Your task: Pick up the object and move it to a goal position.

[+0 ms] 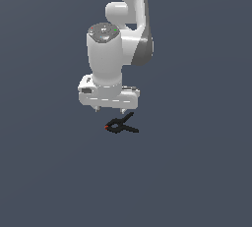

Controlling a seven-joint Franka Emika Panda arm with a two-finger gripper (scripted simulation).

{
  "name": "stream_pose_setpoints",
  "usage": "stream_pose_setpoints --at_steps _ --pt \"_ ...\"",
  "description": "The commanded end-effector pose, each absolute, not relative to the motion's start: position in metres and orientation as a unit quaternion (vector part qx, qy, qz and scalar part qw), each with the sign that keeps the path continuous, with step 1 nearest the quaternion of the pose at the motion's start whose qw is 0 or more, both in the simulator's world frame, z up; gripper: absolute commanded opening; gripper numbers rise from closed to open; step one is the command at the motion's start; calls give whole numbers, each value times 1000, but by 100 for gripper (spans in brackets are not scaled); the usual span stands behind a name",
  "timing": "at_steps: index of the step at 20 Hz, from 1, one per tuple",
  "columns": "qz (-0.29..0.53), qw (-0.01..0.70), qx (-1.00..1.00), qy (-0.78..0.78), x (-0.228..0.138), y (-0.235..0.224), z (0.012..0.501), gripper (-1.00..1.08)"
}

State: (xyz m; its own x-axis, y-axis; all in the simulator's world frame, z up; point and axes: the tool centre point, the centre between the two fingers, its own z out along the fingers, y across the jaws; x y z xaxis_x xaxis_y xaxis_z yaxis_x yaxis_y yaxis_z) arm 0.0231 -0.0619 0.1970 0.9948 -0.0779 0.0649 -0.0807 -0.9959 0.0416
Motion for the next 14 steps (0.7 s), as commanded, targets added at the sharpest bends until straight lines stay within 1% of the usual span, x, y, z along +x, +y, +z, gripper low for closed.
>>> stream_pose_setpoints --at_steps 1,14 --pt "31 22 998 -43 23 -62 196 100" --pt "28 13 991 -128 20 -55 178 100"
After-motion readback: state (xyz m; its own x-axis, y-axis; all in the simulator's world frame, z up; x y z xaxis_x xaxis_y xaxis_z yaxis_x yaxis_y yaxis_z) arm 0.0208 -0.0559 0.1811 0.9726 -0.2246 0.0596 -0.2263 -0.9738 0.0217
